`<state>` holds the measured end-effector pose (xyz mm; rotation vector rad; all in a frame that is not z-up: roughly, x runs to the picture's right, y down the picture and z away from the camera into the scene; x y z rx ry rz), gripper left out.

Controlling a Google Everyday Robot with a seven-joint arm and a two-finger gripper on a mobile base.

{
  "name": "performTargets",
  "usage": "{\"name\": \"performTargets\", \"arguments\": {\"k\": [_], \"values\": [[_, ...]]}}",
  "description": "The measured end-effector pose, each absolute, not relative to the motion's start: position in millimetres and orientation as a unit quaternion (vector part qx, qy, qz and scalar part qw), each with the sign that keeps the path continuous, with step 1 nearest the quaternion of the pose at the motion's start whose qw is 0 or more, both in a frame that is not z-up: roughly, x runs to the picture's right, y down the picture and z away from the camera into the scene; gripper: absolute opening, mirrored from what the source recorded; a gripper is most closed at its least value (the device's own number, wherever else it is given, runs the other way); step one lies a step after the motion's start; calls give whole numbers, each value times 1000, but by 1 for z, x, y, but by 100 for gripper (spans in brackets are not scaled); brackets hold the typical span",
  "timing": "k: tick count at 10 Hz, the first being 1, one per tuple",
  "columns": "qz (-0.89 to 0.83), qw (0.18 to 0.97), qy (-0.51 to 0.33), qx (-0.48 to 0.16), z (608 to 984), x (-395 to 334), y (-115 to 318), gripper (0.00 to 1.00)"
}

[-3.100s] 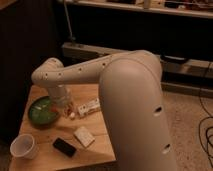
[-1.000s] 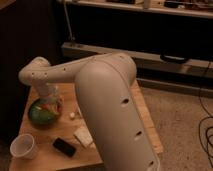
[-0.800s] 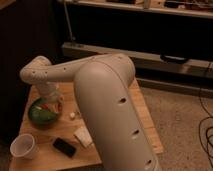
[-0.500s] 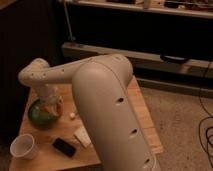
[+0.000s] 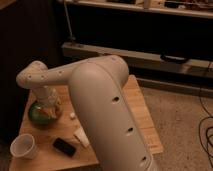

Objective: Place the pepper in the ceramic bowl

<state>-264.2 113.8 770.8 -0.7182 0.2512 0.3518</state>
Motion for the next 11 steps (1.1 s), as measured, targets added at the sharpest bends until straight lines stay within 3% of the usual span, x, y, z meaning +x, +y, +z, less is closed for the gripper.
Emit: {"name": "performTargets", "arguments": {"k": [2,4,7,10,11], "values": [[167,913,122,-351,771,-270,117,66],[167,912,125,-352,773,-266,120,71],[167,912,124,-355,773,-266,125,70],[163,911,127,-358,769,-269,132,52],[161,910,128,-360,769,-270,133,51]]}}
